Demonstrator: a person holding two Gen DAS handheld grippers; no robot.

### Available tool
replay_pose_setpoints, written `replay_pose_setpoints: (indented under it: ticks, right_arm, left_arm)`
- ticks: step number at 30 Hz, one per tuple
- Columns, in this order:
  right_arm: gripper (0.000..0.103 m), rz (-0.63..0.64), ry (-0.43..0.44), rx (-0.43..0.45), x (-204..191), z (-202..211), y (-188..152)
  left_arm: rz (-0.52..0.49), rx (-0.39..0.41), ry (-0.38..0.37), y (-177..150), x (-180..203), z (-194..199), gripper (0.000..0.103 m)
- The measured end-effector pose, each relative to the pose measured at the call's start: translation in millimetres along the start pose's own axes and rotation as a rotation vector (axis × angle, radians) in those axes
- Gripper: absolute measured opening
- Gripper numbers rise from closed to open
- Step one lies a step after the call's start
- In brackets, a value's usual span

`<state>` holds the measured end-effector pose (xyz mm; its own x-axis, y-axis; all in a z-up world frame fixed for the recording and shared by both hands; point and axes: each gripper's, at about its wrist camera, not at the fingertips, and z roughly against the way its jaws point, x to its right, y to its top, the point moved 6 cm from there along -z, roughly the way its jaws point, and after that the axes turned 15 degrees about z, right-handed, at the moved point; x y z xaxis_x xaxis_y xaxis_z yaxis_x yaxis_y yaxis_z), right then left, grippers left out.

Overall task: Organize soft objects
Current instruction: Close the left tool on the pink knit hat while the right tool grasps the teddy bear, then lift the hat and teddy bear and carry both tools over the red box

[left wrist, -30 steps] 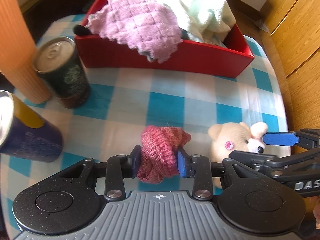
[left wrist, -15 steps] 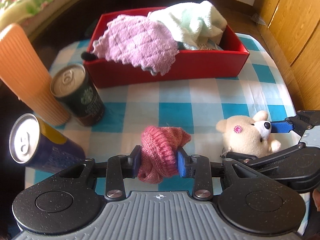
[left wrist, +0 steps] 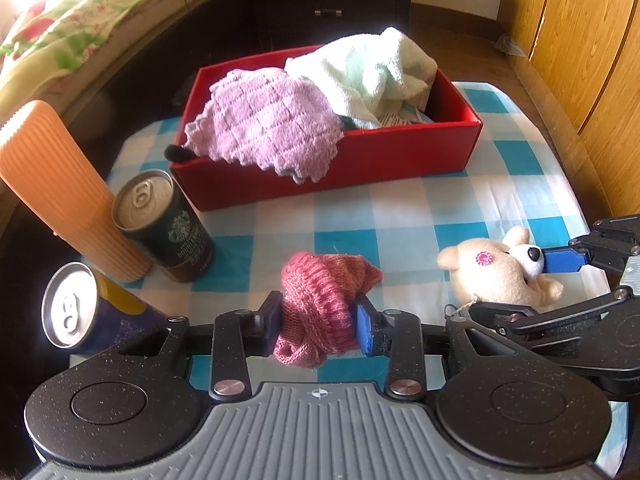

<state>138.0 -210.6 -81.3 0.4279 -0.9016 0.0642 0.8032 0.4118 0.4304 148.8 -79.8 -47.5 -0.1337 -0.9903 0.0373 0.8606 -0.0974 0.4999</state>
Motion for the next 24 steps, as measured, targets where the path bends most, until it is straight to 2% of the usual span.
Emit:
replay_pose_setpoints:
  ticks: [14, 24]
  right_arm:
    - [0.036, -0.056, -0.017, 0.113, 17, 37, 21]
    - [0.036, -0.102, -0.05, 0.201, 45, 48, 68]
  left_arm:
    - [0.002, 0.052, 0.004, 13, 3, 9, 0.039]
    - [0.097, 0.135, -0.028, 76, 2, 13, 0.039]
